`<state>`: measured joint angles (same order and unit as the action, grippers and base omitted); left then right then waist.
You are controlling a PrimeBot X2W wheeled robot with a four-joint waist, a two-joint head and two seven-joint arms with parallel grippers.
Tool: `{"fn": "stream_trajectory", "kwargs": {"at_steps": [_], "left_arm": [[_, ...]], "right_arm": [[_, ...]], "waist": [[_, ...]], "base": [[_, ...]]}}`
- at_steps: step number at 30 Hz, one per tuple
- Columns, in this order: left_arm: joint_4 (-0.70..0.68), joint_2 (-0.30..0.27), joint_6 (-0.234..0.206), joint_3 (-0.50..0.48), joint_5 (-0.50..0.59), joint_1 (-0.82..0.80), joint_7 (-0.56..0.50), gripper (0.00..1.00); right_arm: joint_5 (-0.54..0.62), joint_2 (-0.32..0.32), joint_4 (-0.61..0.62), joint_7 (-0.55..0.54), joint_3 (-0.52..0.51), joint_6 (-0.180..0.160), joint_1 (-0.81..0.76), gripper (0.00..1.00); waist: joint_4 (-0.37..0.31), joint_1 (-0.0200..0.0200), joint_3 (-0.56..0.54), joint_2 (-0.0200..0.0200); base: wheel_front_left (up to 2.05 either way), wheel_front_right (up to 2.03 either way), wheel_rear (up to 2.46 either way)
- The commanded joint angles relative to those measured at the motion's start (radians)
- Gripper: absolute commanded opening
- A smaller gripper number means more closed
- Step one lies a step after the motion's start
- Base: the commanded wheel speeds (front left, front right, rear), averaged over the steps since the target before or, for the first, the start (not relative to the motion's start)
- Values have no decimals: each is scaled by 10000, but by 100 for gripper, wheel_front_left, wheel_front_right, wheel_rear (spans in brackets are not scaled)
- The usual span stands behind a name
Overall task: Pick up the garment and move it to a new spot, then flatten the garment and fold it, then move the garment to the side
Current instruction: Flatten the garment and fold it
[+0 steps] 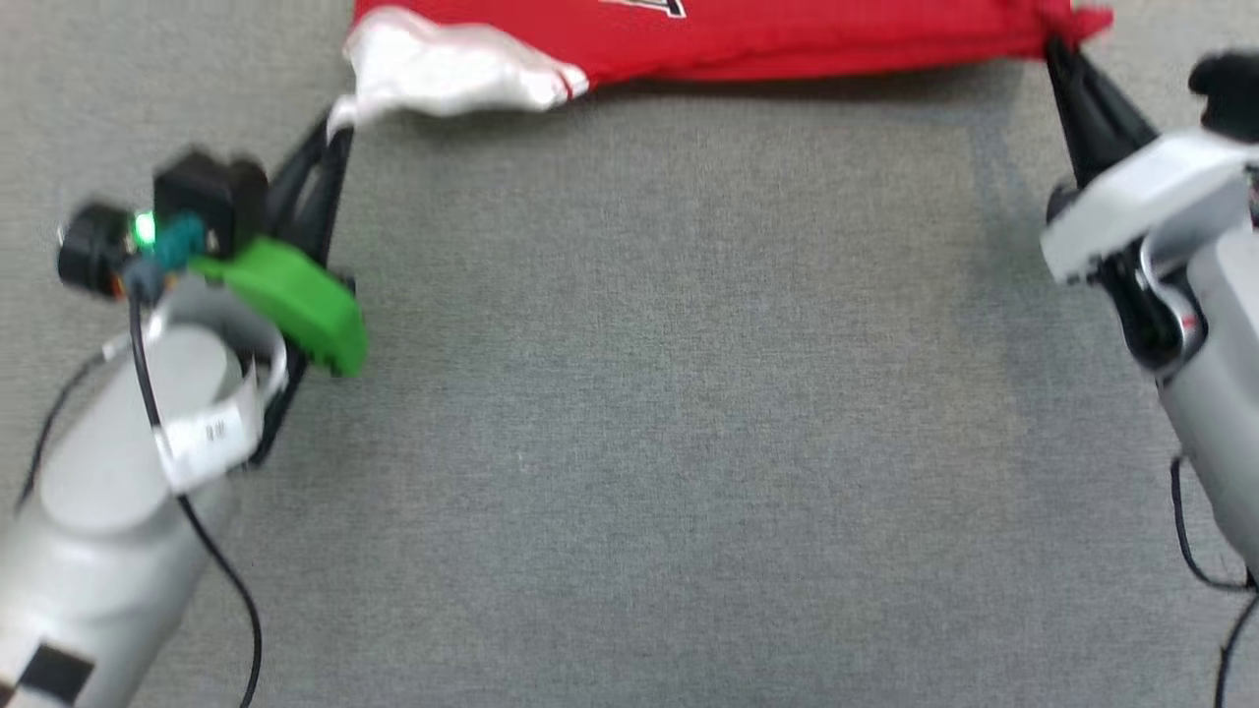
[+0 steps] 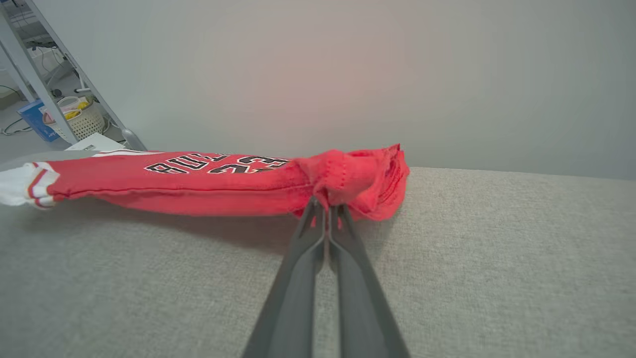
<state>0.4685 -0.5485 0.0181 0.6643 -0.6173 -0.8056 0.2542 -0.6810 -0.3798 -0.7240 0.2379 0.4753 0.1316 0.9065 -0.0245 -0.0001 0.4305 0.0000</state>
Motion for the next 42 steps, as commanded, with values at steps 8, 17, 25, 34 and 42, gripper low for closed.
{"fn": "stream_trajectory", "kwargs": {"at_steps": [8,17,25,34,42], "left_arm": [[-2782,-1185,-971,321,-790,3776,-793,0],[-5226,-1924,-1701,963,-1175,6031,-1749,0],[-6113,-2181,-2180,1461,-1277,7195,-2171,0],[-6621,-2694,-2254,1665,-1611,8049,-2382,0],[-6691,-2723,-2381,1537,-1398,7941,-2061,0]], "right_arm": [[-1729,-975,675,-259,550,-9,-2593,0],[-2887,-1593,1209,-845,634,-9,-4739,0],[-3819,-2162,2290,-1405,326,-9,-6748,0],[-4021,-2641,3784,-1737,-562,-9,-9127,0],[-3644,-2504,5097,-2198,-1763,-9,-10053,0]], "waist": [[671,1,-2116,0],[1005,1,-3292,0],[1137,1,-4071,0],[1201,1,-4294,0],[1006,1,-4080,0]], "base": [[0,0,0],[0,0,0],[0,0,0],[0,0,0],[0,0,0]]}}
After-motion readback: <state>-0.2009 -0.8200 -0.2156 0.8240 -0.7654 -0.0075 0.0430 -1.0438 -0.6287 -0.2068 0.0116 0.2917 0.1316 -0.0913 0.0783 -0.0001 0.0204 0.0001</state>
